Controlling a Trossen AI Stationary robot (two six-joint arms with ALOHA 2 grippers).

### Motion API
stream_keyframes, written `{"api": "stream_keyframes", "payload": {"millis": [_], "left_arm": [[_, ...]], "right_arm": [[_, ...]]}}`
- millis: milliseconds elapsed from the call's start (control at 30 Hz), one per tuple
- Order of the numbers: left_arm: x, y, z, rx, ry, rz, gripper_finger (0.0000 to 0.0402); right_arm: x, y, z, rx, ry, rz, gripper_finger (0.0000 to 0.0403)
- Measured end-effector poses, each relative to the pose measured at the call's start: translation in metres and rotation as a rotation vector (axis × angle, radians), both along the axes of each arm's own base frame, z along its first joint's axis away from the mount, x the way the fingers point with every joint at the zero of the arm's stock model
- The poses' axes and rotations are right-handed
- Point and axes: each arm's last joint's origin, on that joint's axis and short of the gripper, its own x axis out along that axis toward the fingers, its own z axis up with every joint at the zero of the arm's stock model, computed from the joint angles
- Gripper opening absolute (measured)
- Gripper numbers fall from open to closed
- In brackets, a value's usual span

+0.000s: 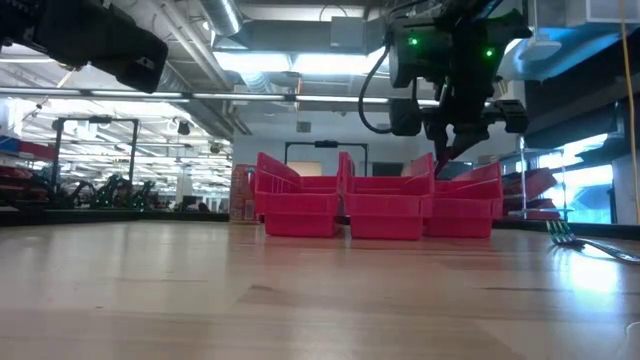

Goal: Sort silverware
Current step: Put the purple table knife into the right red bin, then put the purple fork into the left red bin

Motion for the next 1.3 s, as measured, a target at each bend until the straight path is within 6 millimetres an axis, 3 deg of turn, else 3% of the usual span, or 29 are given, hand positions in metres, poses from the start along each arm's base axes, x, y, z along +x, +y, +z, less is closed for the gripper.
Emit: {"api": "stream_keyframes", "payload": {"millis": [567, 900, 1300], "left_arm": [[0.0, 0.0, 0.0, 0.002, -0.001, -0.001, 0.0], [0.0, 0.0, 0.0, 0.0, 0.0, 0.0, 0.0], [0.0, 0.0, 0.0001, -0.001, -0.001, 0.0, 0.0]], "right_arm": [[-0.0001, 0.0, 0.0, 0.001, 0.018, 0.013, 0.0066], [-0.0002, 0.0, 0.0, 0.0, 0.018, 0.013, 0.0118], [-0.003, 0.0016, 0.0044, -0.024, 0.064, 0.023, 0.0124]]}}
